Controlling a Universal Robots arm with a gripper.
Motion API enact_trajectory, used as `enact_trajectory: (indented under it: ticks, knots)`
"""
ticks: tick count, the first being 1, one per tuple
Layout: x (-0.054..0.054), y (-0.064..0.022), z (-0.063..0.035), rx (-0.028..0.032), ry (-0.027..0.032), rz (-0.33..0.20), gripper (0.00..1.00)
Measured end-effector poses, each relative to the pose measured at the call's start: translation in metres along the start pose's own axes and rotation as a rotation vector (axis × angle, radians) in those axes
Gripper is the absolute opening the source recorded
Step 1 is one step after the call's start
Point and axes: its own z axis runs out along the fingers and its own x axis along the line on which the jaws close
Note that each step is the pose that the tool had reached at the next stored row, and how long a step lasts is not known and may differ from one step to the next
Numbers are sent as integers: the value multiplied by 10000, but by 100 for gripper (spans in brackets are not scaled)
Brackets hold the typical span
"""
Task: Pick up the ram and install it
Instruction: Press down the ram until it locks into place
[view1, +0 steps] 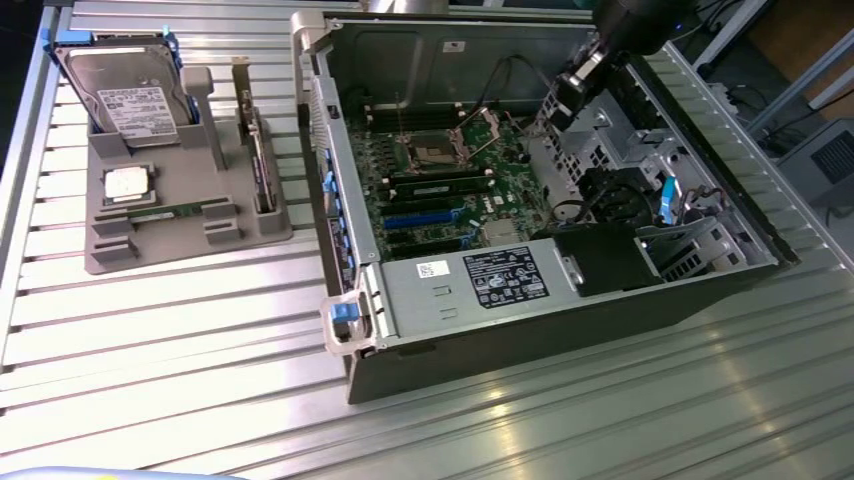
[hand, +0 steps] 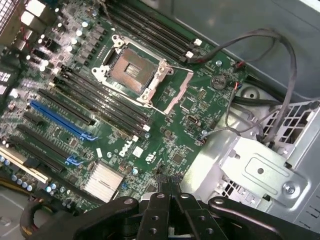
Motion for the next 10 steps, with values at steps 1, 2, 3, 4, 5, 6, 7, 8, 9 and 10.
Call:
enact_trajectory:
  ticks: [1, 2, 3, 4, 5, 6, 7, 8, 9, 10]
  knots:
    - [0, 0, 0, -2, -5, 131, 10]
    - [0, 0, 0, -4, -11, 274, 10]
    - [0, 0, 0, -6, -16, 407, 10]
    - [0, 0, 0, -10, -29, 756, 10]
    - [0, 0, 0, -11, -37, 962, 10]
    - [0, 0, 0, -14, -51, 1357, 10]
    - [0, 0, 0, -17, -60, 1590, 10]
    - [0, 0, 1, -23, -73, 1911, 10]
    - [0, 0, 1, -27, -83, 2151, 10]
    - [0, 0, 1, -31, -89, 2294, 10]
